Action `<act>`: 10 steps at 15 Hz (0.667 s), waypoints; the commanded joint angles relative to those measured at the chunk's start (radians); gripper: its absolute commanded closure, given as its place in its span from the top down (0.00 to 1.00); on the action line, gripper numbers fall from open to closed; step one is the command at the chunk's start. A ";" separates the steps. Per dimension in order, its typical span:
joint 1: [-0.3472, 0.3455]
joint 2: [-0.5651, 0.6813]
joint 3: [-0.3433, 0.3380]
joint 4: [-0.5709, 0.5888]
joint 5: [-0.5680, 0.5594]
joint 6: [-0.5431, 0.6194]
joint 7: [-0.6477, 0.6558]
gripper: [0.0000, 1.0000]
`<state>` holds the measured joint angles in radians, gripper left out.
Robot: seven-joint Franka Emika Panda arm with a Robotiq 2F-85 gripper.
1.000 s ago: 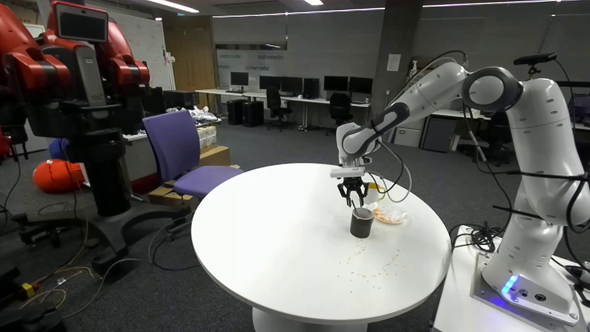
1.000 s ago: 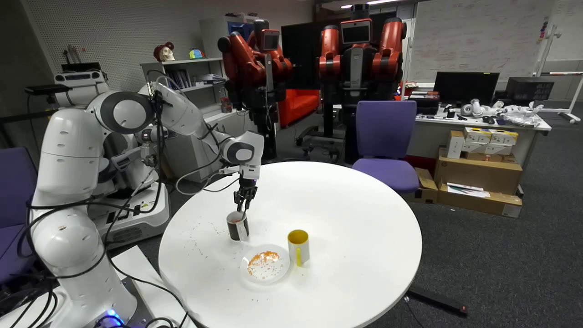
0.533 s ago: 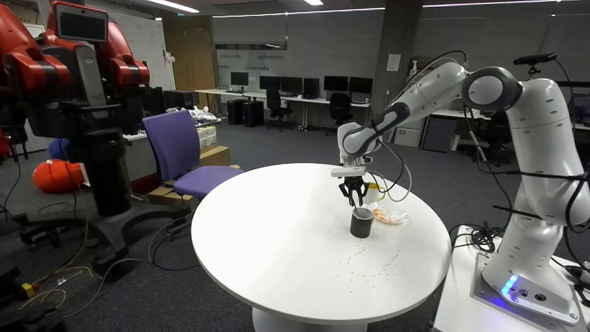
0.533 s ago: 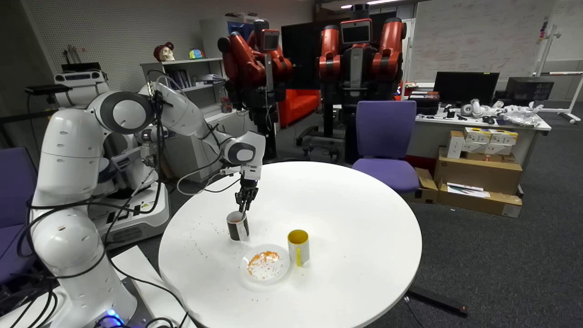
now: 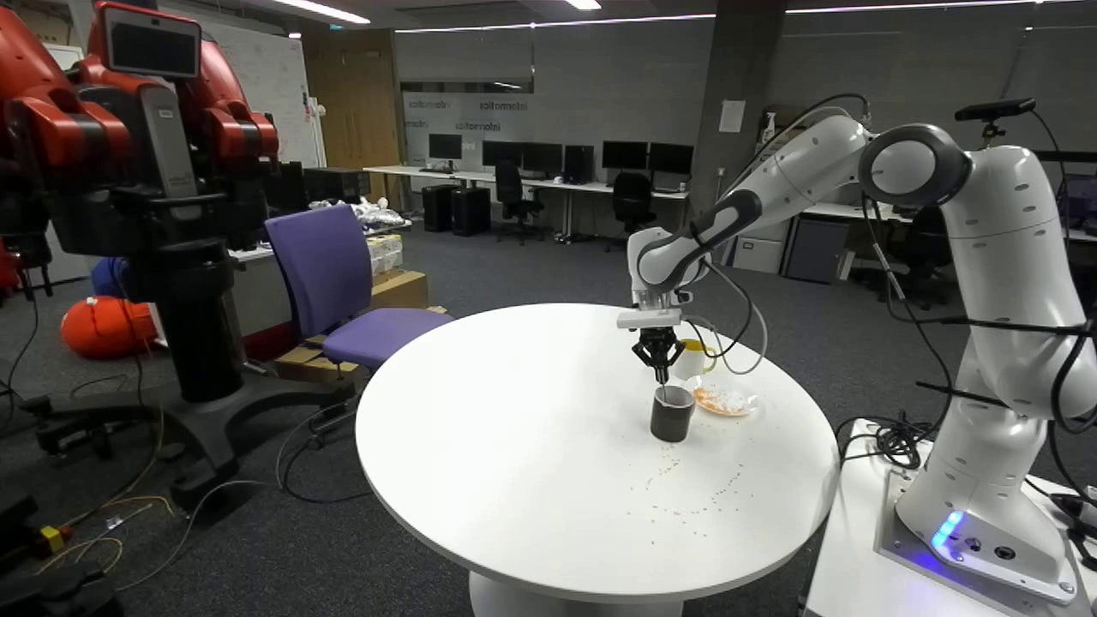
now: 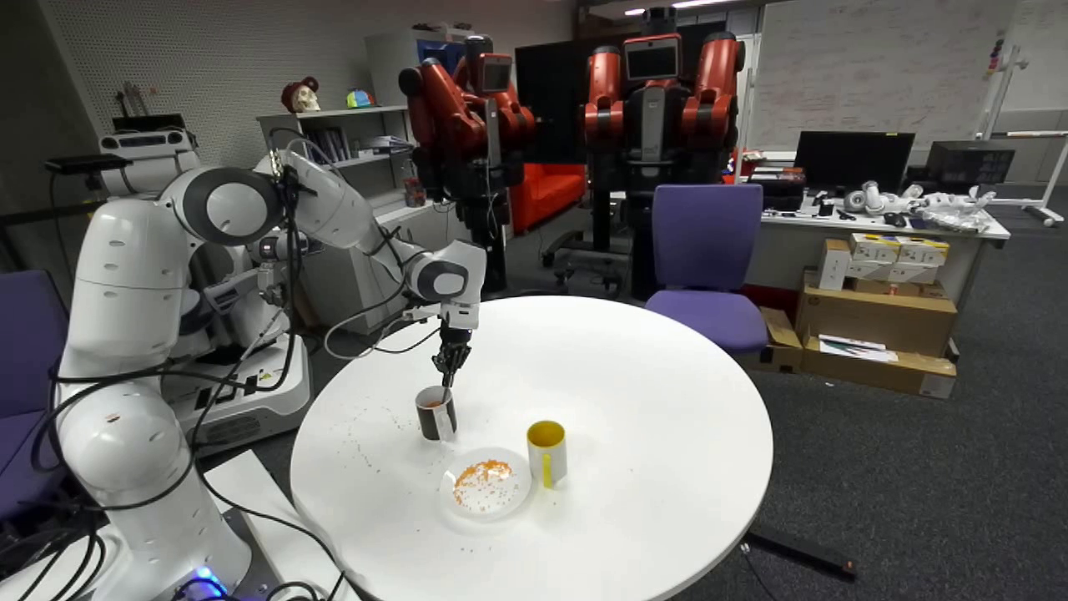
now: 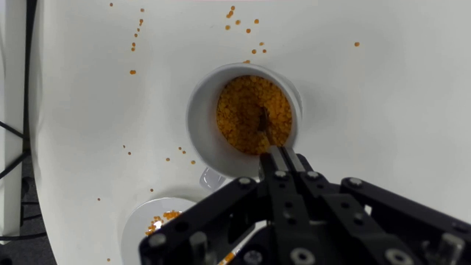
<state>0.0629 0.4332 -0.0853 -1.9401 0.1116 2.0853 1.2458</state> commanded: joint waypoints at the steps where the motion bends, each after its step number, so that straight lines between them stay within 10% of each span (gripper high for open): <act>1: -0.004 -0.057 0.020 -0.040 0.009 0.010 -0.062 0.01; 10: 0.076 -0.266 0.073 -0.145 -0.140 0.001 -0.149 0.01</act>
<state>0.1209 0.2942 -0.0201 -1.9875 0.0359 2.0825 1.1228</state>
